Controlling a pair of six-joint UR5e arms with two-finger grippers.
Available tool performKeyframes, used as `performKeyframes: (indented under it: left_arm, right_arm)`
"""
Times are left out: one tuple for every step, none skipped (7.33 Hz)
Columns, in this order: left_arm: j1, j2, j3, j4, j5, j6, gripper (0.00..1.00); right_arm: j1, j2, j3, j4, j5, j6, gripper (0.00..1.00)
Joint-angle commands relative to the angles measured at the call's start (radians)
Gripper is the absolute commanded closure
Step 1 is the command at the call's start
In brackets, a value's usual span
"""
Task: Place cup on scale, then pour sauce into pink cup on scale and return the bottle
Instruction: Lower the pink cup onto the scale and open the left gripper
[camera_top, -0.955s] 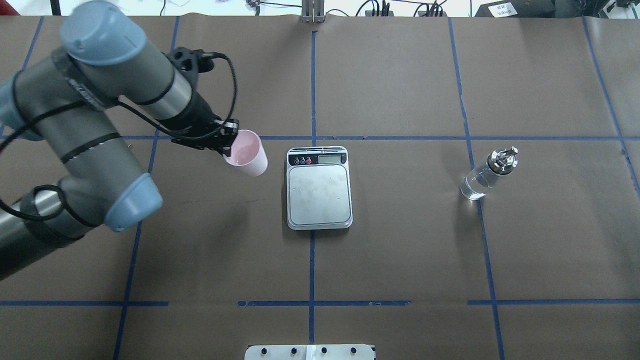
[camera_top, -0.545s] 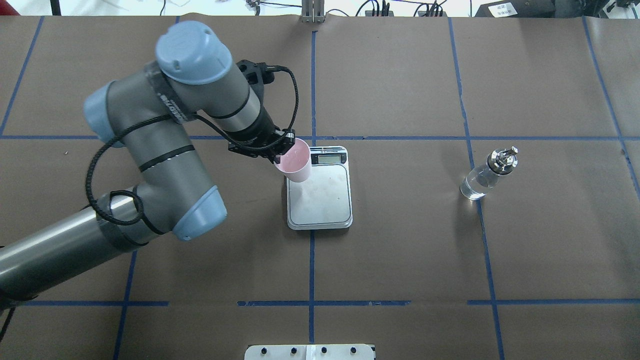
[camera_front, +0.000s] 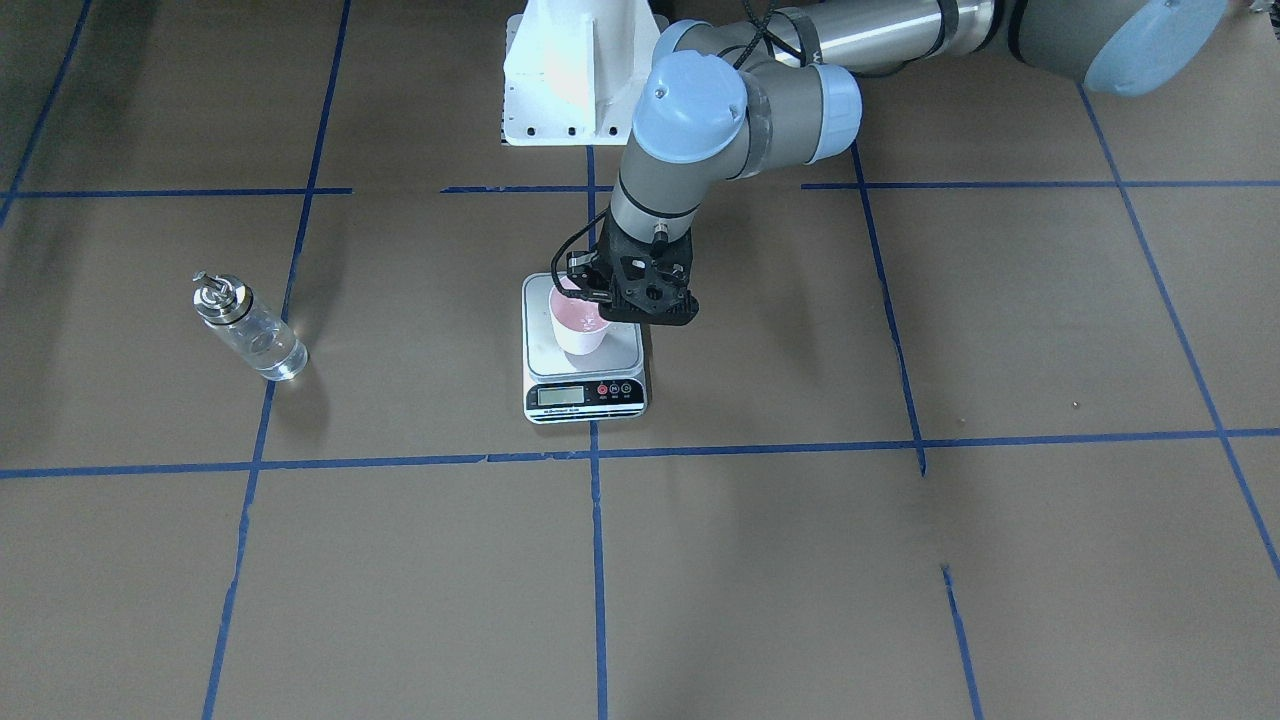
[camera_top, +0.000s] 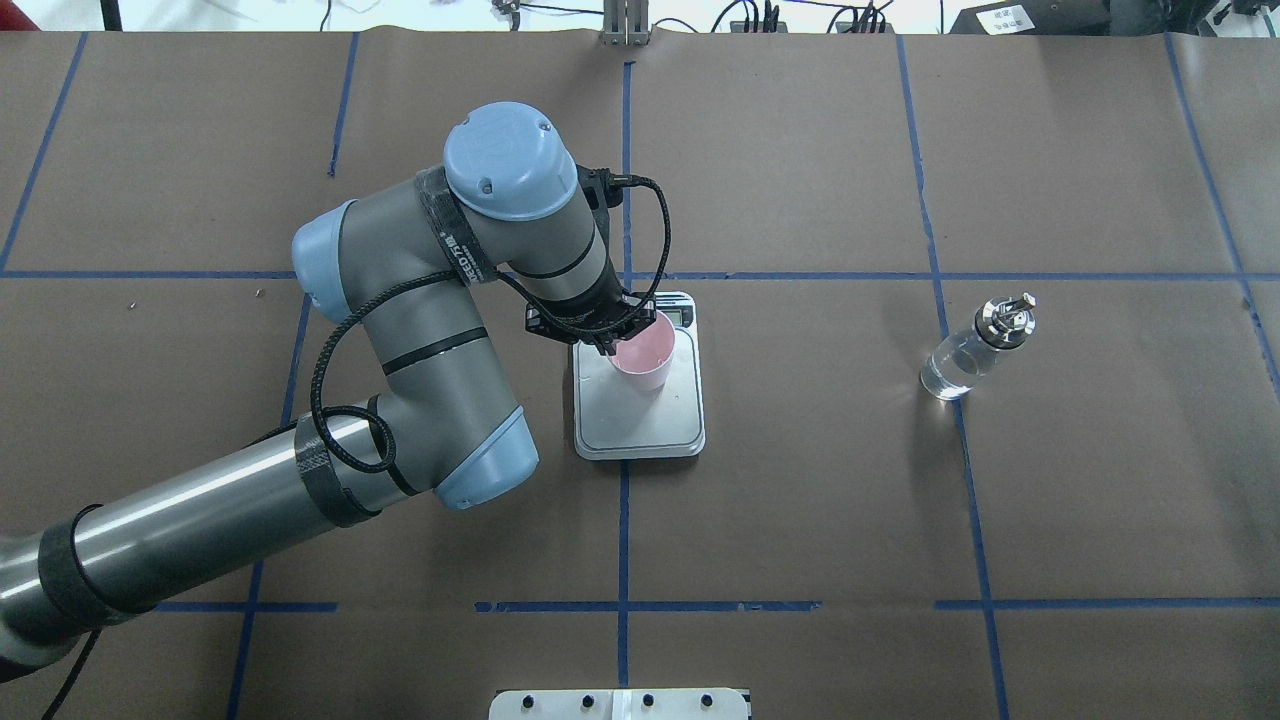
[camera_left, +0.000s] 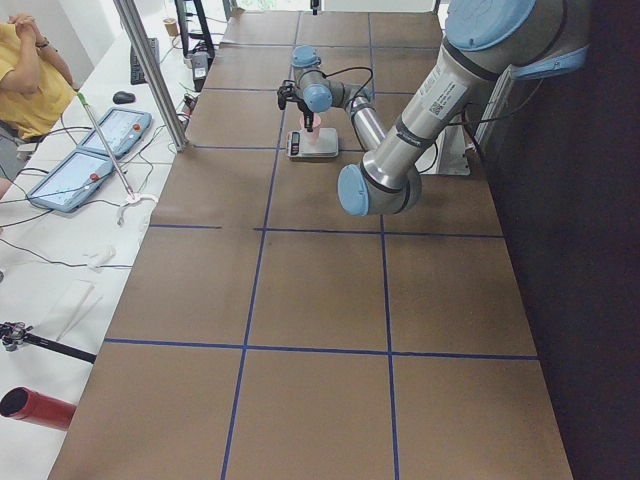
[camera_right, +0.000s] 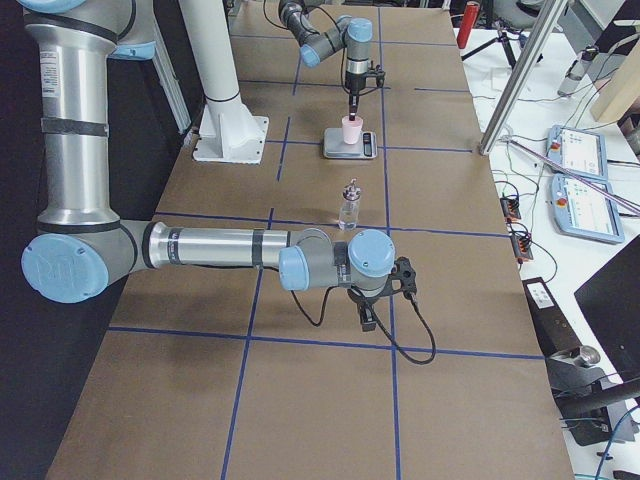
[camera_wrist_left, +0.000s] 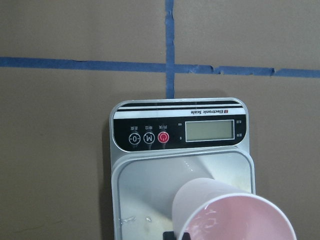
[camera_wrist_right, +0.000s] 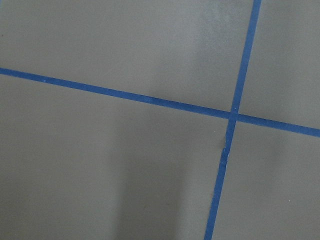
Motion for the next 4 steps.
performKeyframes:
  left_arm:
    - [0.001,-0.001,-0.006,0.007,0.000,-0.001,1.00]
    - [0.001,-0.001,-0.007,0.008,0.002,-0.003,1.00]
    - [0.001,0.004,-0.007,0.010,0.002,-0.003,1.00]
    - [0.001,0.002,-0.007,0.010,0.002,-0.004,1.00]
  right_arm:
    - [0.000,0.000,0.004,0.000,0.000,0.001,0.00]
    - [0.000,0.000,0.004,0.000,0.000,0.001,0.00]
    - [0.000,0.000,0.004,0.000,0.000,0.001,0.00]
    - [0.000,0.000,0.004,0.000,0.000,0.001,0.00]
